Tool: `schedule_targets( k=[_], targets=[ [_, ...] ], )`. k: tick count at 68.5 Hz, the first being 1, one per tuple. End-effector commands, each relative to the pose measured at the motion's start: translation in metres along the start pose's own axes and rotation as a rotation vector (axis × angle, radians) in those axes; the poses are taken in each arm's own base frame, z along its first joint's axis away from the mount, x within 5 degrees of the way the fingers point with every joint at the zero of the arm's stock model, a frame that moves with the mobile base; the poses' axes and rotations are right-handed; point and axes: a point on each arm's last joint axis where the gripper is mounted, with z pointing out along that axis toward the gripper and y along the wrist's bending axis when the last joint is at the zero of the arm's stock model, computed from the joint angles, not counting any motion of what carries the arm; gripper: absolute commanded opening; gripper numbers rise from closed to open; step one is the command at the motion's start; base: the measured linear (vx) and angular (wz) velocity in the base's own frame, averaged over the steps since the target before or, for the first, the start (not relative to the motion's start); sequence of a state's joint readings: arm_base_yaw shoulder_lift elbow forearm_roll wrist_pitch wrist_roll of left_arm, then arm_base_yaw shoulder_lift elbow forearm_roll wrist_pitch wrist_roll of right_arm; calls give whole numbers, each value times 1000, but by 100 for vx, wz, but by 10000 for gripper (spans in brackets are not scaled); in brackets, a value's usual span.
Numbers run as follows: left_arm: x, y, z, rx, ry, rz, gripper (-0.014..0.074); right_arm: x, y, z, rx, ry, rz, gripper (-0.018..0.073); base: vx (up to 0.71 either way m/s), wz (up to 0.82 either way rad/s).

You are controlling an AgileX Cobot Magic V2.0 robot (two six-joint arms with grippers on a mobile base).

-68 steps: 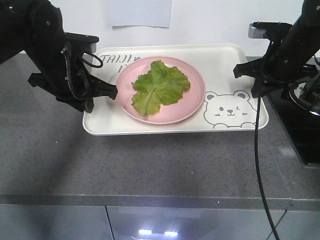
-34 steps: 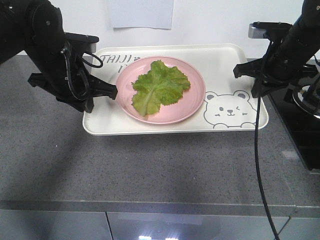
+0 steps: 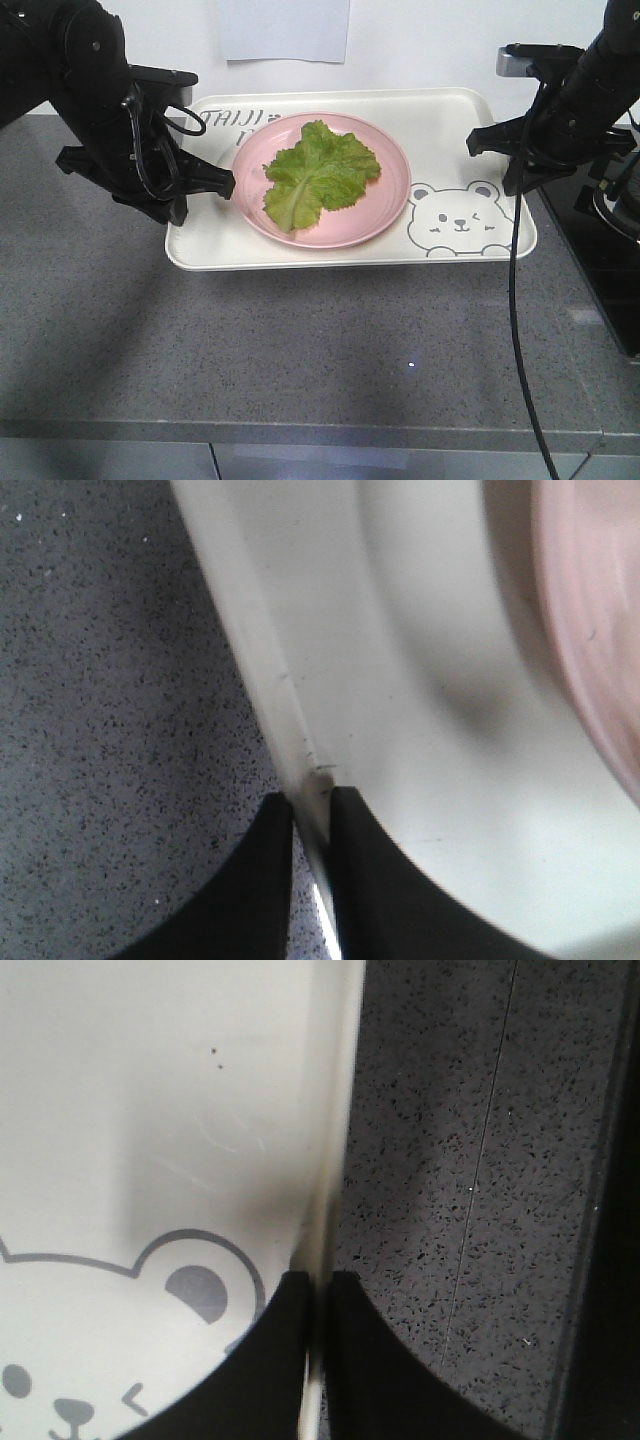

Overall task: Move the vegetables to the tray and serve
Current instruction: 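Drive the base up to the dark counter holding the tray above it, then hold the tray steady with both grippers above the counter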

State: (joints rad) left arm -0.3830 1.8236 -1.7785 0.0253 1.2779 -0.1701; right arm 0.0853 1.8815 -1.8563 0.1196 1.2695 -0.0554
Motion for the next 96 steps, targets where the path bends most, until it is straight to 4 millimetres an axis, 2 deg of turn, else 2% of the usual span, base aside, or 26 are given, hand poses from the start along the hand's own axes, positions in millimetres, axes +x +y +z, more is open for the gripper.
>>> schedule_targets(
  k=[1, 96],
  targets=[
    [-1, -9, -34, 73, -121, 25, -6, 1, 10, -35, -50, -79, -25, -6, 5, 0],
    [-1, -9, -34, 73, -121, 25, -6, 1, 10, -35, -50, -79, -25, -6, 4, 0]
  ],
)
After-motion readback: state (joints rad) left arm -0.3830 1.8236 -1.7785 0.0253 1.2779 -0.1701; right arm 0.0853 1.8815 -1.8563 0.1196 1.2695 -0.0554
